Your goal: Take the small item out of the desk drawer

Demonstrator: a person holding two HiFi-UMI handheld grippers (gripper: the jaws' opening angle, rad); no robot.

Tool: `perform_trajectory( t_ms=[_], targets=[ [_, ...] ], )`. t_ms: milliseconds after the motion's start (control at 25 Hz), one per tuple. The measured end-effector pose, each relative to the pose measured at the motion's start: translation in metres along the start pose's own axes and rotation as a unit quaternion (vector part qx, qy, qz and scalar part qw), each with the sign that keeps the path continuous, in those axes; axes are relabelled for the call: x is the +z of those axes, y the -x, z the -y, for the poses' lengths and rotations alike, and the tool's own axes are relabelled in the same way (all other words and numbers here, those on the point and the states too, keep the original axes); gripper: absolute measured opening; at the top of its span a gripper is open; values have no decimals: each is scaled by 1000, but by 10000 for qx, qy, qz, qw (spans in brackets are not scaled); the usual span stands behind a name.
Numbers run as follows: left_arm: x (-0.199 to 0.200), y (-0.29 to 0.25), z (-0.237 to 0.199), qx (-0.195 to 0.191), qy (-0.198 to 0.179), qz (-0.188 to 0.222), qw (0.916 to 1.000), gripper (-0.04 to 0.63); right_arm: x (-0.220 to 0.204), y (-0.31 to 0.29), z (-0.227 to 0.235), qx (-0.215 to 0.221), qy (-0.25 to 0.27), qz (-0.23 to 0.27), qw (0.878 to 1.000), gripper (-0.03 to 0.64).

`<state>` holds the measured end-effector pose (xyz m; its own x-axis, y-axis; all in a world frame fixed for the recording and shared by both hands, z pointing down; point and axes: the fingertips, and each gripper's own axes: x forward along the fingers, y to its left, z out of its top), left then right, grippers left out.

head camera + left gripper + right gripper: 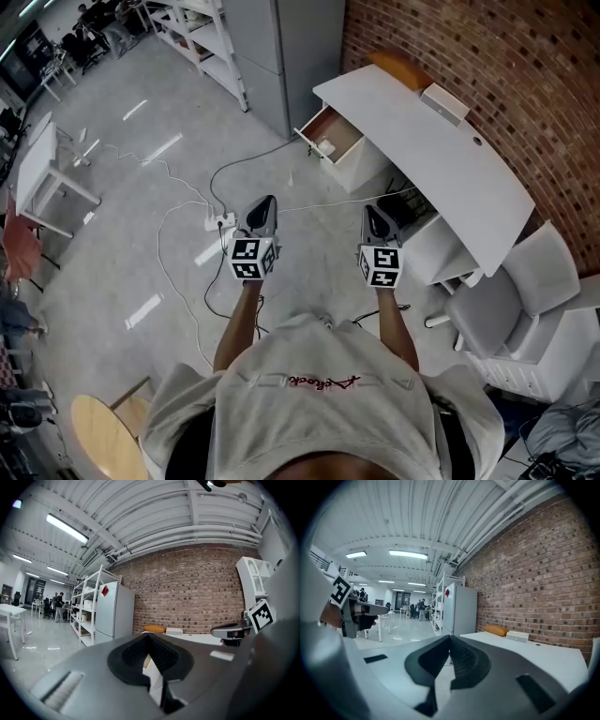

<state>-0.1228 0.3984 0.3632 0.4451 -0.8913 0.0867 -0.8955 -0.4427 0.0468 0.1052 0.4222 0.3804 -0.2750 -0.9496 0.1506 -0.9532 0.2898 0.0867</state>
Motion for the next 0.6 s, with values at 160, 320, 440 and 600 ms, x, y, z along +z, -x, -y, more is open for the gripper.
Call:
perform_trajectory(
  t_ms=[160,320,440,600],
  targets=[
    [1,-3,5,72,-29,8,10000,9,-1,-1,6,72,12,41,10000,12],
    [-3,-3,9,171,-41,-8,9998,9,-1,-4,10,178,57,88,9998,11],
    [-7,-3,13,194,-38,-8,9998,9,-2,-4,13,234,75,120,9996,12],
    [-11,-7,21,199,-45,-10,9998,9,-5,-5,18,289,119,151,9994,12]
  ],
)
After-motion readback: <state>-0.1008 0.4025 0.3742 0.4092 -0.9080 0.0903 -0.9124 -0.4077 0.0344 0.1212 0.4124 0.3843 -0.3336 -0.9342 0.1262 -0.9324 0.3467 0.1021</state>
